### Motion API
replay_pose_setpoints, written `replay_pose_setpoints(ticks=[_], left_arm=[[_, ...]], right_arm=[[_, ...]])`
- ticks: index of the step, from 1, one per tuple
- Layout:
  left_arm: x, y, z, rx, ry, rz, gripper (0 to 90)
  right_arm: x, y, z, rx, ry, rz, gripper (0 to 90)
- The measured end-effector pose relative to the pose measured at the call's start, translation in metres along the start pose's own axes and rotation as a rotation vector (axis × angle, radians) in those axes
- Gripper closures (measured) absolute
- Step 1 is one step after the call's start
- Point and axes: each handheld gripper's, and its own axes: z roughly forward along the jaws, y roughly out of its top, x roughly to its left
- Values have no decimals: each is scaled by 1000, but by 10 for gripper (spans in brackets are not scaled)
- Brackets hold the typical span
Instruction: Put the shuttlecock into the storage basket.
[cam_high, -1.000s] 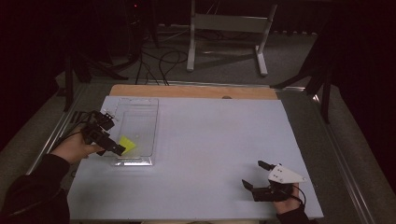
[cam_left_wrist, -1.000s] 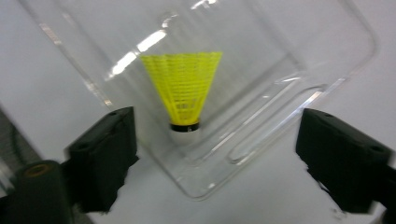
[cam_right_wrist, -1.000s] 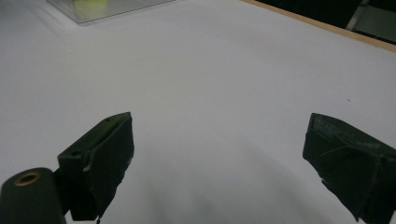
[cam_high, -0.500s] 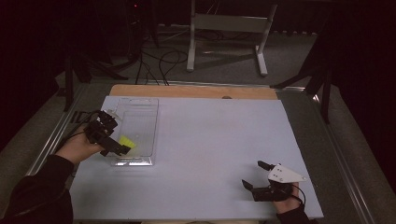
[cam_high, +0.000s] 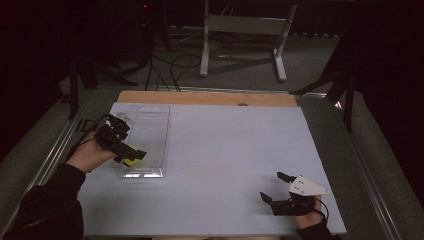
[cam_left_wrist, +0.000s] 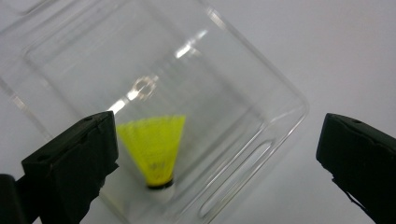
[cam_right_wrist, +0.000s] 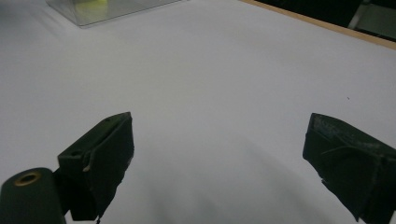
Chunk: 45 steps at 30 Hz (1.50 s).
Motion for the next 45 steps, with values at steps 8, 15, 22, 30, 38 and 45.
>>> replay_pose_setpoints(ticks=[8,15,22,30,38,45], left_arm=[[-14,11,8,-87,-31,38,0],[-27,21,10,-179,-36,53,0],[-47,30,21,-244,-50,108,0],[-70,40,35,-315,-117,184,0],[-91,49,43,-358,-191,241,0],[-106,48,53,-372,-223,279,0]], right_arm=[[-1,0,-1,1,-6,4,91],[0,0,0,4,-8,0,91],[1,1,0,6,-6,-8,91],[1,2,0,8,-4,-8,91],[2,2,1,7,-3,-10,91],[2,2,1,7,2,-15,91]])
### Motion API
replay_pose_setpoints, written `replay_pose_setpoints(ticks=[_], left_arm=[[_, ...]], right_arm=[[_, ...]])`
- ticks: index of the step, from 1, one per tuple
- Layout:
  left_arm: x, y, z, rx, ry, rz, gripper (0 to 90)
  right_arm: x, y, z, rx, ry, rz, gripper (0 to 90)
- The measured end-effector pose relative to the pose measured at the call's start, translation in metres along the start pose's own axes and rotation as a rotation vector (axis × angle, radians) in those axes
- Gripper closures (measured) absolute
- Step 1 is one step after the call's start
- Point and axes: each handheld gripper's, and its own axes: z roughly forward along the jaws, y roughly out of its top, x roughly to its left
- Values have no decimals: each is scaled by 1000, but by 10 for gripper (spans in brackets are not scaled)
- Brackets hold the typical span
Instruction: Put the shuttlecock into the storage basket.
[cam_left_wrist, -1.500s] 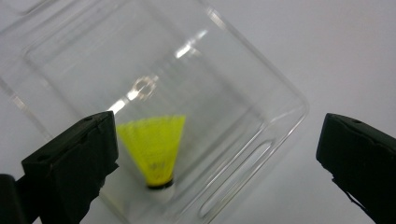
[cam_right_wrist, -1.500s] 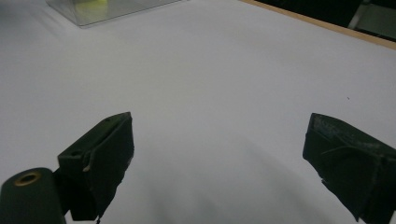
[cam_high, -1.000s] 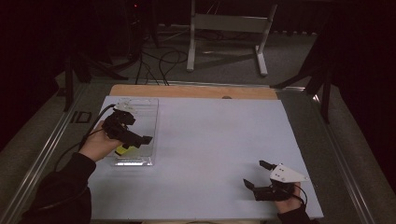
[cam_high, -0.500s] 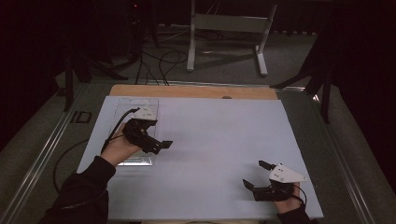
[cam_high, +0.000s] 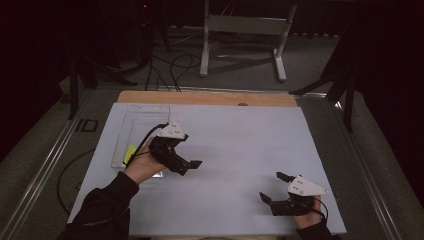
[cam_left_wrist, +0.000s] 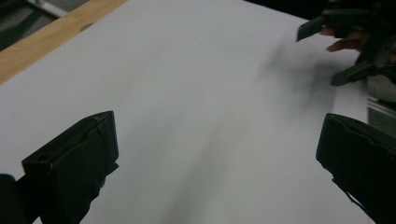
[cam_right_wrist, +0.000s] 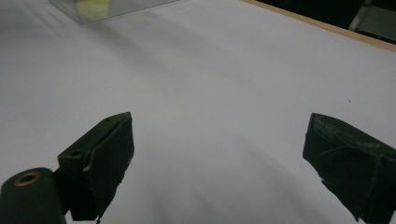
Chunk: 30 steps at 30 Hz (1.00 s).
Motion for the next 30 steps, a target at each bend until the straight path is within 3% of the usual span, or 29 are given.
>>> replay_pose_setpoints(ticks=[3,15,17,25,30], left_arm=[[-9,-3,7,4,-14,25,0],[-32,-19,25,5,-76,55,0],[-35,-22,27,8,-69,67,0],[-47,-37,33,1,-83,53,0],[-52,-50,34,26,-77,44,0]], right_arm=[[0,0,0,1,3,0,91],[0,0,0,-1,1,-4,91],[0,1,0,-2,1,-2,92],[1,1,-1,-3,2,-2,91],[1,1,-1,-2,3,-4,91]])
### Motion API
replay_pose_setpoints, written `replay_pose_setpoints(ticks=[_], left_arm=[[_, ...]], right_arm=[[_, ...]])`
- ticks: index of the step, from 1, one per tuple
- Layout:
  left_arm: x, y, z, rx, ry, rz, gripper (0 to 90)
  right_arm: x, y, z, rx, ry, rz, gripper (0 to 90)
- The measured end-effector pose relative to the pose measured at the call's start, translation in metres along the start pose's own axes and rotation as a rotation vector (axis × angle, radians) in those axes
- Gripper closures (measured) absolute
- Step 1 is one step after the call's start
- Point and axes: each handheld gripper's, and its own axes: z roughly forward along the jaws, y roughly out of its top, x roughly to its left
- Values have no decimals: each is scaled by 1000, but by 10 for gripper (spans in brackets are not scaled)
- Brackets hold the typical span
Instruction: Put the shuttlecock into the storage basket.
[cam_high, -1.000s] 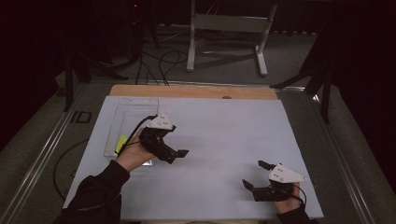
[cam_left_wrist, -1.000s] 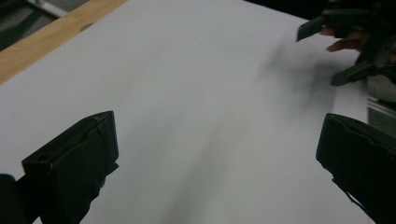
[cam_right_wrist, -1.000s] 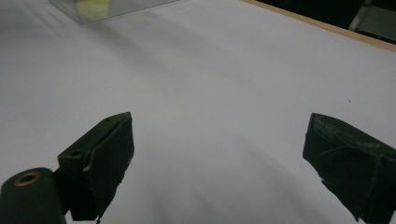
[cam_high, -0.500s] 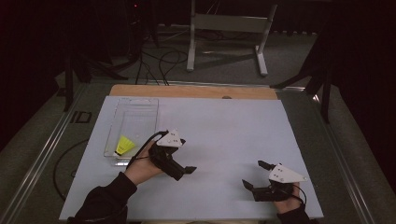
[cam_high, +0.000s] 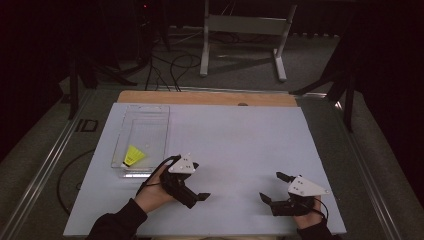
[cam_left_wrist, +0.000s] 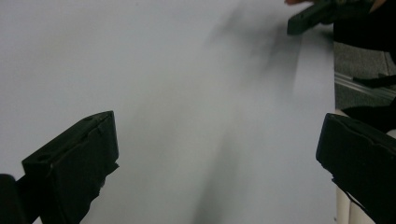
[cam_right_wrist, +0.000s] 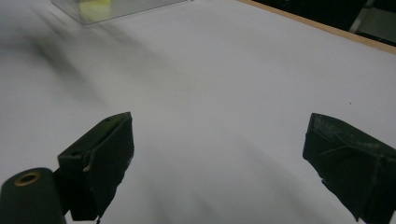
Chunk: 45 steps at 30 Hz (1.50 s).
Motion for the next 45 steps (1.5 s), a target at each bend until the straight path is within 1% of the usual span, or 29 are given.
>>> replay_pose_setpoints(ticks=[5,8,10,11,13,20,22,23,24,25,26,28,30,32,35,37,39,40,41,42,43,45], left_arm=[[-5,-18,-4,23,3,-5,0],[-6,-27,-7,32,1,-20,0],[-6,-33,-10,38,8,-26,0],[-7,-36,-11,41,3,-38,0],[-8,-43,-14,49,16,-41,0],[-10,-57,-20,50,20,-66,0],[-11,-61,-22,59,32,-69,0],[-11,-63,-24,59,26,-75,0],[-12,-64,-25,58,29,-77,0],[-12,-66,-26,60,40,-79,0],[-12,-67,-27,61,38,-80,0],[-13,-70,-30,54,48,-91,0],[-12,-74,-32,44,49,-89,0],[-11,-78,-34,44,54,-100,0],[-10,-85,-39,35,75,-119,1],[-10,-89,-41,39,93,-128,0],[-9,-92,-44,38,102,-139,1],[-8,-94,-45,37,108,-138,1],[-8,-97,-47,39,123,-137,1],[-7,-99,-48,38,126,-142,1],[-6,-101,-50,23,128,-160,1],[-6,-104,-52,27,148,-162,1]], right_arm=[[0,0,0,-3,1,0,92],[0,0,0,-2,0,0,92],[1,0,0,-2,0,0,91],[1,0,0,-1,1,0,92],[0,0,0,0,1,0,91],[0,0,1,2,0,1,91],[0,0,1,2,0,1,92],[0,0,1,2,0,2,91],[0,0,1,1,0,1,92],[0,0,1,2,0,2,92],[0,0,1,2,0,3,91],[0,0,1,3,0,2,92],[0,0,1,3,0,2,91],[0,0,1,4,0,4,91],[0,0,1,3,-1,6,91],[0,0,1,3,0,7,92],[0,0,1,6,0,6,91],[0,0,1,7,0,5,91],[0,0,1,7,0,4,91],[0,0,1,7,0,6,91],[0,0,1,8,0,6,91],[0,-1,1,8,0,5,92]])
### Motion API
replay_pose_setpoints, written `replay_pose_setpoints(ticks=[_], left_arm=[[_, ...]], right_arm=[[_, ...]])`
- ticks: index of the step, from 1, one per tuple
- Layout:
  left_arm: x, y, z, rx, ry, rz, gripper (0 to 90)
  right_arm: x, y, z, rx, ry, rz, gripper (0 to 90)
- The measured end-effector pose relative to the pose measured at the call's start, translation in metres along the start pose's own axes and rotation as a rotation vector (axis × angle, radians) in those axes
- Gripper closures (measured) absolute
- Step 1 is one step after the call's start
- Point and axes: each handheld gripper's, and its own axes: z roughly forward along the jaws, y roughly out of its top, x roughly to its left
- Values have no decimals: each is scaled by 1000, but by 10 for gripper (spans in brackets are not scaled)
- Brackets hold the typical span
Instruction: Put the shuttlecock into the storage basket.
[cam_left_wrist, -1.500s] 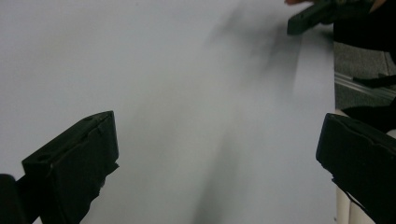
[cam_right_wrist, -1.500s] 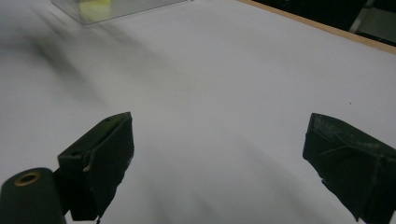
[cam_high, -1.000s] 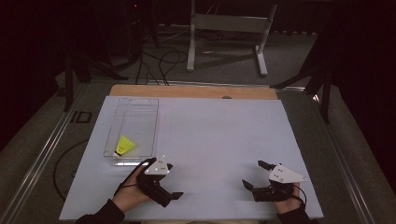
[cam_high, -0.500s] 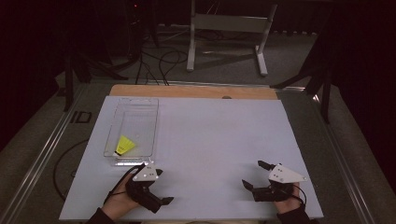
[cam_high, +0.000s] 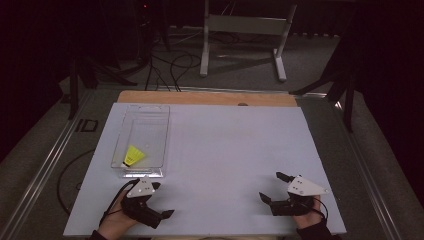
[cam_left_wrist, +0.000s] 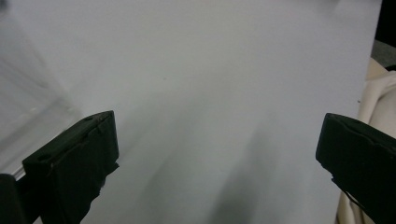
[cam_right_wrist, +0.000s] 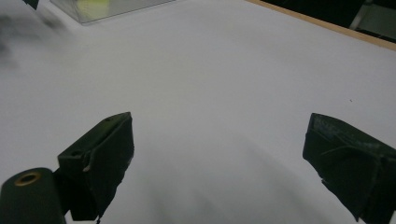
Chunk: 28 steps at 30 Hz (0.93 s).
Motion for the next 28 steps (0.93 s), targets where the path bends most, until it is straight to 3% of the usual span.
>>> replay_pose_setpoints(ticks=[5,8,10,11,14,20,28], left_arm=[[2,-6,-3,11,22,-20,1],[6,-11,-5,-7,28,-57,1],[6,-12,-6,-12,33,-58,1],[5,-14,-6,-30,64,-51,1],[5,-17,-6,-59,87,-58,1],[8,-20,-8,-109,96,-77,1],[7,-21,-6,-120,89,-68,1]], right_arm=[[0,0,0,2,0,0,91],[0,0,0,0,-1,1,91],[0,0,0,-1,-1,1,91],[0,0,0,1,0,1,91],[0,-1,1,3,1,2,91],[0,0,0,2,3,0,91],[0,-1,0,3,-1,-2,91]])
